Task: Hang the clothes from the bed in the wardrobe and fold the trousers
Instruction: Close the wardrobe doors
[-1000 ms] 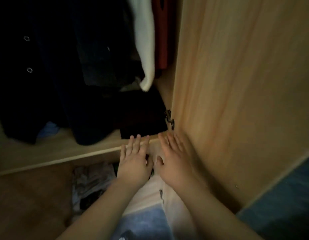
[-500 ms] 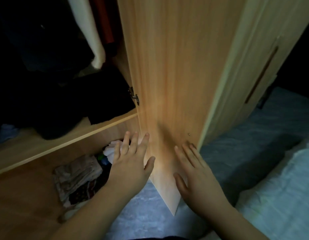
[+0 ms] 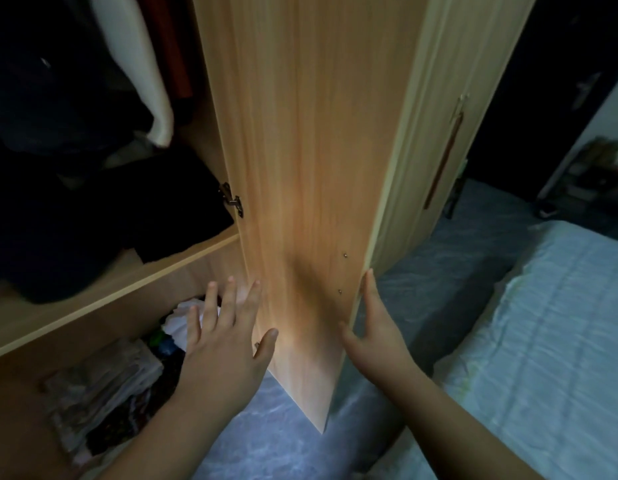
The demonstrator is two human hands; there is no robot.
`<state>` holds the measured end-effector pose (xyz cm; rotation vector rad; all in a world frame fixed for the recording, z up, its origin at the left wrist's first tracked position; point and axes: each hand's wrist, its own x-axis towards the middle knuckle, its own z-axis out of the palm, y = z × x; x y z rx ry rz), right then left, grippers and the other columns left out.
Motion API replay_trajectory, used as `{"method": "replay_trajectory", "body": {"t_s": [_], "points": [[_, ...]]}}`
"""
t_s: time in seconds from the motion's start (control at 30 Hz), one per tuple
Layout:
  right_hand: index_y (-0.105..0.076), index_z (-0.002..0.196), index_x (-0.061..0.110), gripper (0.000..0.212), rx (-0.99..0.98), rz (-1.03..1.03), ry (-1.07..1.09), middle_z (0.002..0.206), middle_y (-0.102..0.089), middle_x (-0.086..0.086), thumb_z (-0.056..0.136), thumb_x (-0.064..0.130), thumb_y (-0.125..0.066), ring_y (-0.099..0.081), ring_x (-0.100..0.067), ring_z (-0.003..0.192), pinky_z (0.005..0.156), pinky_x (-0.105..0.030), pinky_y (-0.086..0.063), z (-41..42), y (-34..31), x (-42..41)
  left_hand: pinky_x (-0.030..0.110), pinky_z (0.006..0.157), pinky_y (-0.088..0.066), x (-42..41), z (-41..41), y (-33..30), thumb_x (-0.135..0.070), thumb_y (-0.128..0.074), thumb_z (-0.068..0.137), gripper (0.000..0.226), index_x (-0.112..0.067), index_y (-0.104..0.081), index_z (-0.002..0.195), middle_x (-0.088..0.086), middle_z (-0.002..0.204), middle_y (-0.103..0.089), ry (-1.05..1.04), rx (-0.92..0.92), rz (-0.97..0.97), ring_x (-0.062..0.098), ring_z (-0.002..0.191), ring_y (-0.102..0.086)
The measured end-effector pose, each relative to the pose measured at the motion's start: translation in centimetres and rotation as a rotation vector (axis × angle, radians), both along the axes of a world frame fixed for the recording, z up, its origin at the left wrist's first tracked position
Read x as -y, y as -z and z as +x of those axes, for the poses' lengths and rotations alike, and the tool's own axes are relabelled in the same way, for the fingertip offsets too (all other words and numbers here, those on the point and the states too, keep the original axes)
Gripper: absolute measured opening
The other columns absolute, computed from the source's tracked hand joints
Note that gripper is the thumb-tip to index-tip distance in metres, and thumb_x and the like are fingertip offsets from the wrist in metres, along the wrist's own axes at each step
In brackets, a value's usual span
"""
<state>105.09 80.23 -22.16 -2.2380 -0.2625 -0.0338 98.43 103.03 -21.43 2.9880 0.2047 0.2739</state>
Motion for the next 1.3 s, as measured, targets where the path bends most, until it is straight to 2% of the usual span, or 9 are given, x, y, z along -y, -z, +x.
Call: {"method": "replay_trajectory", "body": {"t_s": [0.13,0.27,0.43,0.63,0.77,0.93,1.03,1.13,1.3], "points": [[-0.016,0.158,0.036,0.092,0.031,0.084,0.026,0.155,-0.037,0.021,0.085,0.027,-0.072,-0.038,-0.001,0.140,0.114,-0.042,-0.040,-1.2,-0.1,-0.9,0.054,0.120,-0.009,-1.1,-1.9,-0.2,-0.066,-0.019,0.093,0.073,-0.034,-0.015,0.159,0.006,0.167,-0.014,-0.009,0.004,-0.010,0.030,0.154,-0.002],[-0.034,0.148,0.038,0.076,0.074,0.068,-0.030,0.135,-0.052,0.024,0.084,0.019,-0.071,-0.048,0.003,0.128,0.106,-0.031,-0.047,-4.1,-0.5,-3.8,0.054,0.120,-0.008,-2.9,-4.5,-0.7,-0.066,-0.017,0.092,0.071,-0.038,-0.009,0.157,0.006,0.167,-0.013,-0.037,0.013,-0.013,0.031,0.154,-0.003],[-0.020,0.156,0.038,0.083,0.100,-0.040,-0.222,0.152,-0.039,0.019,0.087,0.033,-0.066,-0.033,-0.003,0.142,0.116,-0.032,-0.033,-8.1,0.5,-8.3,0.050,0.122,0.004,-6.5,-9.5,-0.5,-0.067,-0.013,0.091,0.072,-0.042,0.006,0.157,0.001,0.169,0.005,-0.133,-0.024,-0.056,0.025,0.153,0.015],[0.007,0.159,0.034,0.092,0.226,-0.355,-0.517,0.168,0.011,0.007,0.093,0.035,-0.057,0.008,-0.017,0.155,0.125,-0.035,-0.008,-9.5,0.0,-16.8,0.047,0.120,0.009,-11.1,-15.6,-1.4,-0.069,0.007,0.076,0.085,-0.041,0.014,0.156,-0.001,0.168,0.013,-0.295,-0.087,-0.102,0.024,0.152,0.020],[0.004,0.160,0.022,0.089,0.287,-0.440,-0.711,0.168,0.009,0.003,0.094,0.032,-0.055,0.008,-0.019,0.155,0.126,-0.038,-0.008,-10.0,-0.1,-23.7,0.048,0.122,0.005,-14.3,-19.0,-1.6,-0.070,0.006,0.074,0.087,-0.041,0.014,0.156,-0.001,0.168,0.010,-0.419,-0.074,-0.135,0.024,0.153,0.017],[-0.003,0.160,0.009,0.086,0.311,-0.375,-0.702,0.168,0.001,-0.006,0.093,0.025,-0.056,0.003,-0.022,0.155,0.122,-0.025,0.005,-8.2,-0.4,-30.5,0.047,0.123,0.001,-17.3,-21.3,-1.1,-0.071,0.000,0.076,0.083,-0.045,0.017,0.153,-0.001,0.168,0.008,-0.585,-0.043,-0.160,0.024,0.153,0.016],[-0.009,0.159,0.004,0.086,0.363,-0.425,-0.695,0.168,-0.006,-0.011,0.088,0.033,-0.048,0.002,-0.027,0.155,0.126,-0.037,-0.005,-7.0,0.5,-33.2,0.046,0.123,0.004,-18.7,-21.5,-0.9,-0.071,-0.006,0.084,0.079,-0.045,0.019,0.153,-0.002,0.168,0.013,-0.680,-0.049,-0.187,0.023,0.152,0.020],[-0.003,0.159,0.004,0.090,0.394,-0.467,-0.709,0.168,0.000,-0.012,0.087,0.037,-0.046,0.011,-0.028,0.154,0.126,-0.044,-0.011,-6.7,0.8,-34.8,0.046,0.124,0.006,-19.5,-20.4,-0.8,-0.064,-0.027,0.098,0.075,-0.043,0.018,0.154,-0.002,0.167,0.016,-0.756,-0.049,-0.215,0.023,0.151,0.023],[0.013,0.156,0.004,0.101,0.389,-0.522,-0.763,0.166,0.015,-0.013,0.092,0.044,-0.054,0.023,-0.029,0.152,0.126,-0.045,0.000,-5.3,0.5,-37.5,0.046,0.122,0.009,-20.3,-16.0,-0.6,-0.062,-0.028,0.099,0.075,-0.044,0.021,0.153,-0.002,0.166,0.020,-0.803,-0.055,-0.231,0.020,0.145,0.031]]}}
